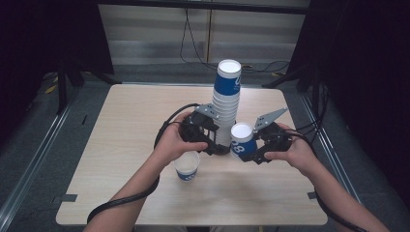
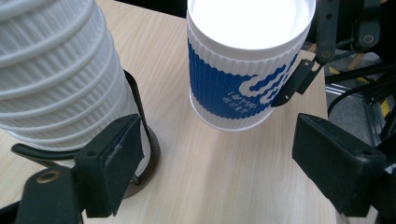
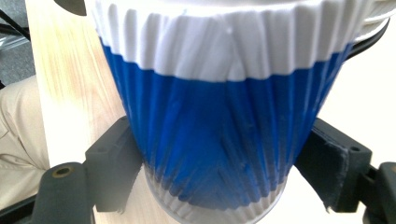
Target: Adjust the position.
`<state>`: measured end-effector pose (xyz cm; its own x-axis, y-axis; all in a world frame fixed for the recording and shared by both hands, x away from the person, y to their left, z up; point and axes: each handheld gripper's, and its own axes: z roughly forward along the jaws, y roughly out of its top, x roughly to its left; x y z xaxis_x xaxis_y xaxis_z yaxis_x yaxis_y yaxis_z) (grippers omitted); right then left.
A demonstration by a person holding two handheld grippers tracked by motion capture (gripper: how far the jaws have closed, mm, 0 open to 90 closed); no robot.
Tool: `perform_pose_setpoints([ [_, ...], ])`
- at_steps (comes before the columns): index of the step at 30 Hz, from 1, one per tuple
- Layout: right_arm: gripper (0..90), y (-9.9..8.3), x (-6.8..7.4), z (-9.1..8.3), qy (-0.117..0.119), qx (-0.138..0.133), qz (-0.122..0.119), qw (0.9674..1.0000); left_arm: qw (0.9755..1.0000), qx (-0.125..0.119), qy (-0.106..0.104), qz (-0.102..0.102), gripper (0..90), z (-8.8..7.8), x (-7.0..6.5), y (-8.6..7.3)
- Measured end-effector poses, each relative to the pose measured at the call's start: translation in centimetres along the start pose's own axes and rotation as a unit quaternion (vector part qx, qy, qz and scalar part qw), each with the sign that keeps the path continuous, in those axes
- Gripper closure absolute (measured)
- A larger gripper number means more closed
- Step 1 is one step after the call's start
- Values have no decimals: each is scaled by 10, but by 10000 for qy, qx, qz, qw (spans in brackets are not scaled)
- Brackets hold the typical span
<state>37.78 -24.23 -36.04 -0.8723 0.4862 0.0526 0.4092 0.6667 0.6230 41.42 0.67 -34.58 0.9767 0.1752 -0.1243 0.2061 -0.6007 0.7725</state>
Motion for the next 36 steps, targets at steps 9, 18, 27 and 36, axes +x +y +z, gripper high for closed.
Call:
perform_pose_setpoints([
  [9, 202, 1, 3, 2, 18, 95, -65, 9999, 10000, 33, 8, 2, 162, 2, -2, 3],
  [18, 202, 0, 2, 6, 54, 123, -100, 9999, 10000, 57, -80, 5, 161, 8, -1, 6],
  [27, 202, 3, 4, 9, 72, 153, -142, 9998, 9999, 75, -113, 3, 161, 17, -1, 11],
  [36, 202, 4, 5, 10, 95, 158, -201, 9996, 9998, 53, -167, 33, 158, 21, -2, 13],
])
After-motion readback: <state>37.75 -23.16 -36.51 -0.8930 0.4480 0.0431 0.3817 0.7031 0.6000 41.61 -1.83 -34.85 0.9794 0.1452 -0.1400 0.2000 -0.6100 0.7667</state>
